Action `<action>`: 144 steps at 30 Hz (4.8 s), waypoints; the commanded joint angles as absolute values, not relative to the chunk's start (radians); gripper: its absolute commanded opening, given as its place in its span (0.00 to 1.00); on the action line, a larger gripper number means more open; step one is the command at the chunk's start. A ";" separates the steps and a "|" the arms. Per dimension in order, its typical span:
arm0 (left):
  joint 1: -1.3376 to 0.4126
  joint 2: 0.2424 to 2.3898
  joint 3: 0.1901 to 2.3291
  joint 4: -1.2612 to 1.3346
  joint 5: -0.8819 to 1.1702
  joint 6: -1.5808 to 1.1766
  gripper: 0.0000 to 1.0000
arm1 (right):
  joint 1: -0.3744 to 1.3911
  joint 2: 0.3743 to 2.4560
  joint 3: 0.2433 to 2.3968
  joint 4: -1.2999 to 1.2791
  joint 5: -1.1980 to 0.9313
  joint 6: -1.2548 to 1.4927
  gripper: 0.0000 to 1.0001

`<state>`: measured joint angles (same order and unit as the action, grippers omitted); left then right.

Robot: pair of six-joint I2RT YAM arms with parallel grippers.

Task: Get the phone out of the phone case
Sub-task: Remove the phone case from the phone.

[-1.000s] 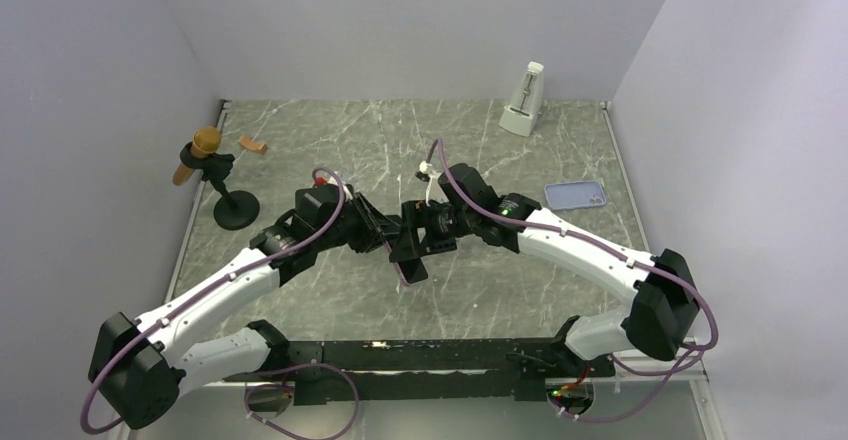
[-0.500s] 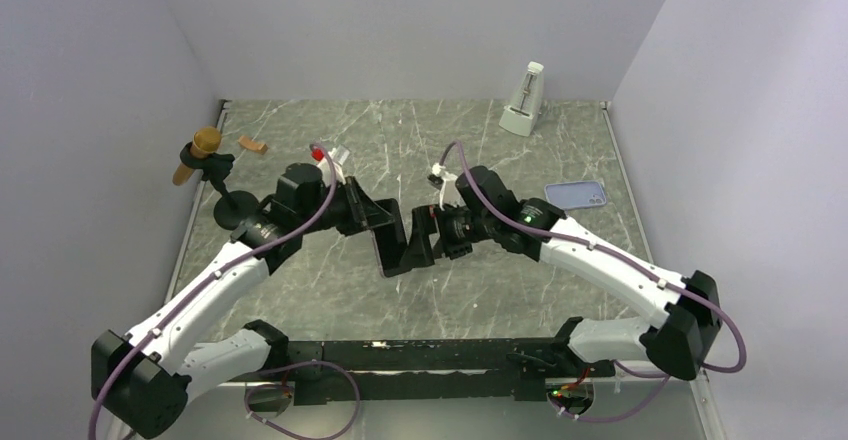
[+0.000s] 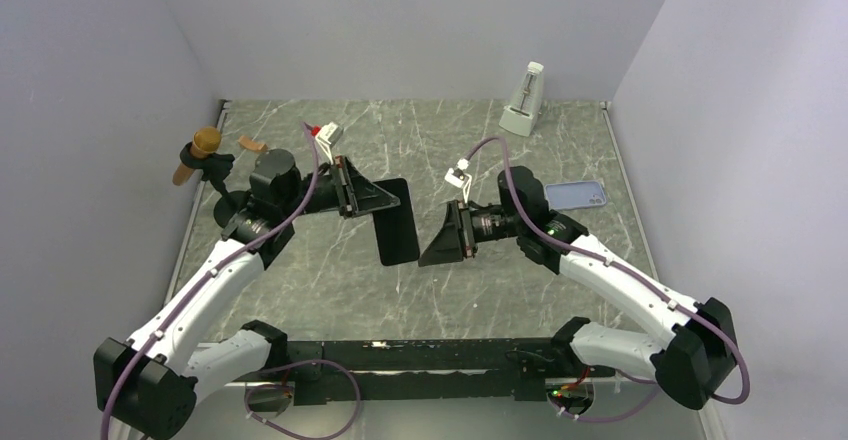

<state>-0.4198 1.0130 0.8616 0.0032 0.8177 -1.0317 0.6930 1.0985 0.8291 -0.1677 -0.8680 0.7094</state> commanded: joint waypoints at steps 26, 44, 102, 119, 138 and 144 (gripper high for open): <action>-0.425 0.902 0.820 0.429 0.827 -1.562 0.00 | 0.736 1.254 1.004 0.181 -1.152 0.561 0.00; -0.538 0.853 0.819 0.454 0.630 -1.689 0.00 | 0.803 1.305 1.341 -0.265 -0.253 0.197 0.00; -0.506 0.796 0.721 0.426 0.318 -1.481 0.00 | 0.761 1.071 0.971 0.084 -0.825 1.144 0.41; -0.492 0.793 0.718 0.431 0.347 -1.516 0.00 | 0.761 1.104 0.979 0.142 -0.834 1.165 0.41; -0.461 0.801 0.709 0.439 0.394 -1.522 0.00 | 0.771 1.064 0.931 0.226 -0.838 1.227 0.40; -0.461 0.781 0.696 0.430 0.388 -1.523 0.00 | 0.776 1.089 0.949 0.228 -0.836 1.222 0.40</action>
